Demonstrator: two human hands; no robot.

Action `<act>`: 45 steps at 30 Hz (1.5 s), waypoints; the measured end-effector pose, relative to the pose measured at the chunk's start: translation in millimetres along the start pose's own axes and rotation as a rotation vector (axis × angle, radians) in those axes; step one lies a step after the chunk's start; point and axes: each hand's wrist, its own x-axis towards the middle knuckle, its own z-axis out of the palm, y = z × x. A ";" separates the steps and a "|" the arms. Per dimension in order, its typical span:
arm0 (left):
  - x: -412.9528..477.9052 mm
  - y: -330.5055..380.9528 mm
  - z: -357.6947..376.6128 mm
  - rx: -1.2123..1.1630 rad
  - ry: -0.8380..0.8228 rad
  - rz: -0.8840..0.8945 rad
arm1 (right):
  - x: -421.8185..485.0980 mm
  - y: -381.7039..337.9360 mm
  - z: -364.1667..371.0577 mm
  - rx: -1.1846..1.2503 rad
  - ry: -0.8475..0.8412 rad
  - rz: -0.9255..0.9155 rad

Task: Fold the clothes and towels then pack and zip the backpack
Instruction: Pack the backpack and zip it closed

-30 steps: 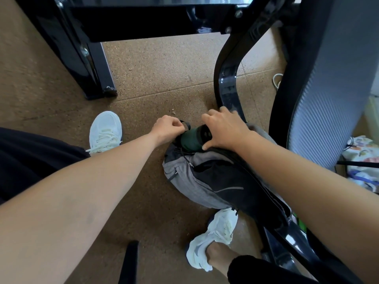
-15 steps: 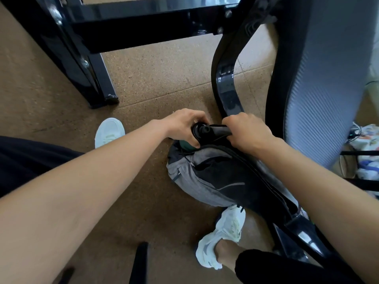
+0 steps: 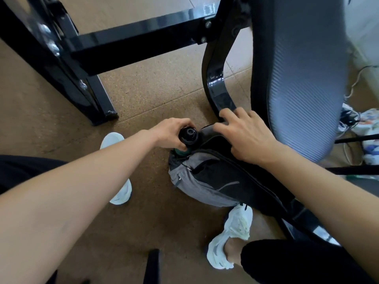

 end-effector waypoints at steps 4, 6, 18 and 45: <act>-8.5 5.2 10.6 0.008 0.056 0.037 | -20.4 -1.0 8.2 0.053 0.181 0.103; -11.4 9.0 14.1 0.036 0.069 0.048 | -29.9 -4.5 9.8 0.155 0.282 0.157; -1.9 13.6 19.4 0.259 -0.117 0.105 | -37.6 -23.6 16.0 0.590 0.491 0.278; 0.7 17.3 34.0 0.485 -0.142 0.257 | -54.3 -6.8 18.1 0.754 0.417 0.267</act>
